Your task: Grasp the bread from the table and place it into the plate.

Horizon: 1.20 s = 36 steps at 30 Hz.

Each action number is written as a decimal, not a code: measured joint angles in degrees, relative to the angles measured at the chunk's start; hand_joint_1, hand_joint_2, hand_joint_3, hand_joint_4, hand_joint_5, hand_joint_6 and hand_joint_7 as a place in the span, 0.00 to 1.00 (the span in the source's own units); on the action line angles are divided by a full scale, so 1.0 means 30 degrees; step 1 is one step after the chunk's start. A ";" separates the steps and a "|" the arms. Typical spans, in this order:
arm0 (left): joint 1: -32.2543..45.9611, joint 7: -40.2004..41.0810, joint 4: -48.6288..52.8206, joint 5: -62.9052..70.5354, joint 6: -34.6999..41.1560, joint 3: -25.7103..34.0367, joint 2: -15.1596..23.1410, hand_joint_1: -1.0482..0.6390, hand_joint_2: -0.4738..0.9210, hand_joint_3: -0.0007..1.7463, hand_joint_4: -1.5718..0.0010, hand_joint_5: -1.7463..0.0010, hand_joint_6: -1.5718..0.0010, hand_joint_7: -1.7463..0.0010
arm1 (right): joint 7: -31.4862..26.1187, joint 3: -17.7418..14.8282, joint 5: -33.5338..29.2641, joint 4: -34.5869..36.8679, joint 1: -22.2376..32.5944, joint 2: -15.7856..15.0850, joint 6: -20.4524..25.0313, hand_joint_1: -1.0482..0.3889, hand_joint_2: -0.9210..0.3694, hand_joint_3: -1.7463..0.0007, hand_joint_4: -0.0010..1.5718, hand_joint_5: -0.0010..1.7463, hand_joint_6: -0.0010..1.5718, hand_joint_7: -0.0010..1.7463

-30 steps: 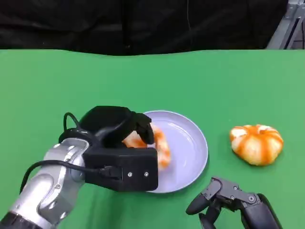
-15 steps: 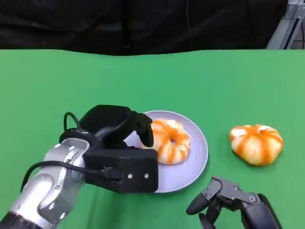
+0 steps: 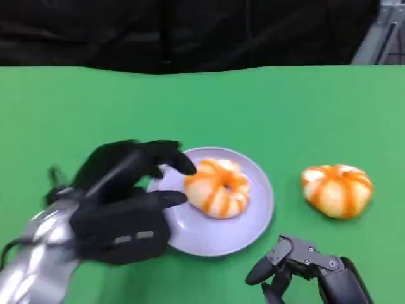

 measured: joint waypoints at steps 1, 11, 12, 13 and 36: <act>0.0783 -0.0071 -0.0781 -0.0873 -0.0147 0.0636 0.0010 0.47 1.00 0.10 0.52 0.24 0.49 0.65 | -0.0005 -0.0001 0.0006 0.0009 0.0060 0.0014 0.0004 0.68 0.38 0.32 0.47 0.91 0.48 0.68; 0.6833 -0.0793 -0.3962 -0.8378 -0.0577 0.4240 -0.1242 0.63 0.63 0.80 0.47 0.05 0.48 0.17 | 0.0068 -0.0155 0.0152 -0.0032 0.0099 -0.0024 0.0034 0.68 0.37 0.33 0.47 0.93 0.47 0.68; 0.7293 -0.0788 -0.4160 -0.8871 -0.0630 0.4500 -0.1512 0.63 0.63 0.81 0.47 0.04 0.48 0.16 | 0.0096 -0.0166 0.0188 -0.0038 0.0096 -0.0027 0.0034 0.68 0.36 0.33 0.47 0.93 0.47 0.68; 0.7668 -0.0787 -0.4272 -0.9273 -0.0678 0.4616 -0.1716 0.63 0.63 0.81 0.48 0.03 0.49 0.15 | 0.0123 -0.0185 0.0247 -0.0040 0.0098 -0.0044 0.0034 0.68 0.36 0.34 0.47 0.93 0.47 0.68; 0.8996 -0.1644 -0.2382 -1.1178 -0.3327 0.4267 -0.3986 0.59 0.63 0.75 0.49 0.05 0.50 0.17 | 0.0685 -0.0978 0.1431 -0.0062 0.0434 -0.0496 -0.0153 0.67 0.38 0.31 0.45 0.92 0.48 0.69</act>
